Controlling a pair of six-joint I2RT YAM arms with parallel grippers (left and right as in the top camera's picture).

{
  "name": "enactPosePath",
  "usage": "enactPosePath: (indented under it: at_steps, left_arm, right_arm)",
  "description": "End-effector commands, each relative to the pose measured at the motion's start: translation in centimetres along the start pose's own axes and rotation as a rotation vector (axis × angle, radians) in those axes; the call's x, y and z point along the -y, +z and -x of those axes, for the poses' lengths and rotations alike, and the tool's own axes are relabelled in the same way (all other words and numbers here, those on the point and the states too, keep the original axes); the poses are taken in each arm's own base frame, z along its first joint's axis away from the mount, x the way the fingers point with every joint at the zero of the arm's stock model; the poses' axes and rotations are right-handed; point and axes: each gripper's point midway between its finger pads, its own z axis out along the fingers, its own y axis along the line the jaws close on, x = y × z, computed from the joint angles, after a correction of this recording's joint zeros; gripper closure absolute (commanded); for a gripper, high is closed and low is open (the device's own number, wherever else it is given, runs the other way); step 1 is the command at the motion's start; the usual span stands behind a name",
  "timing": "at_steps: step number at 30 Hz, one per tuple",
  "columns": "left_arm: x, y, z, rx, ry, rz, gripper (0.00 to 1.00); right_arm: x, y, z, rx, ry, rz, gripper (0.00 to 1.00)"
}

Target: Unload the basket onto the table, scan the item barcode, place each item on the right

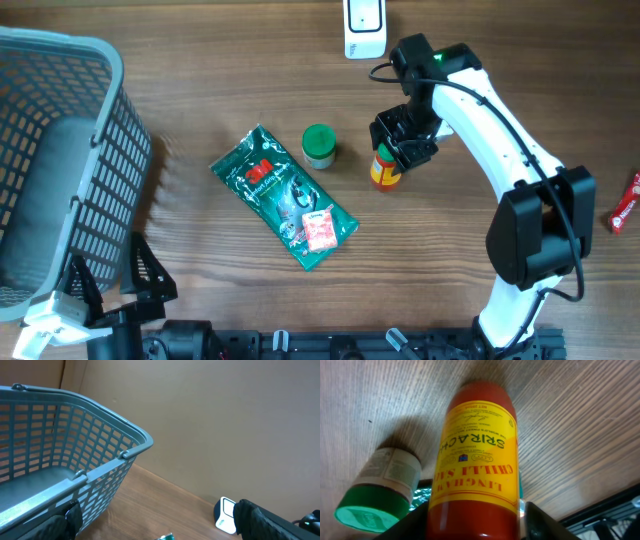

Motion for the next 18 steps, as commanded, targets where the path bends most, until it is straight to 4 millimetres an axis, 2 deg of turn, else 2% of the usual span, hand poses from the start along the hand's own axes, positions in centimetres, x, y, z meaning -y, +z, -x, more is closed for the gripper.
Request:
enactPosePath:
  at_steps: [1,3,6,8,10,13,15,16,18]
  left_arm:
    - [0.0,-0.1,0.1,0.004,-0.006,-0.002,0.0]
    - [0.0,-0.1,0.1,0.004,-0.006,-0.001,0.0]
    - [0.0,-0.1,0.1,0.004,-0.006,-0.001,0.0]
    - [0.0,-0.1,0.1,0.004,-0.006,-0.001,0.0]
    - [0.0,-0.1,0.1,0.004,-0.006,-0.001,0.0]
    - [0.0,-0.1,0.1,0.004,-0.006,-0.002,0.0]
    - [0.0,-0.1,0.1,0.004,-0.006,-0.001,0.0]
    - [0.0,-0.1,0.1,0.004,-0.006,-0.001,0.0]
    - [0.0,-0.1,0.1,0.004,-0.006,-0.001,0.0]
  right_arm:
    - [0.8,2.0,1.4,0.035,-0.029,-0.08,0.54]
    - [1.0,1.7,1.5,0.038,-0.12,-0.085,0.67]
    - [1.0,0.1,1.3,0.028,-0.245,-0.058,0.69]
    - [0.8,-2.4,-0.7,-0.063,-0.442,0.044,0.69]
    - [0.6,-5.3,-3.7,-0.198,-0.636,0.211,0.68]
    - [2.1,-8.3,-8.0,-0.407,-0.769,0.344,0.67]
    - [2.9,-8.9,-9.6,-0.487,-0.822,0.373,0.68]
    - [3.1,-8.9,-9.7,-0.491,-0.839,0.371,0.68]
    - [3.4,-8.0,-8.1,-0.406,-0.85,0.301,0.69]
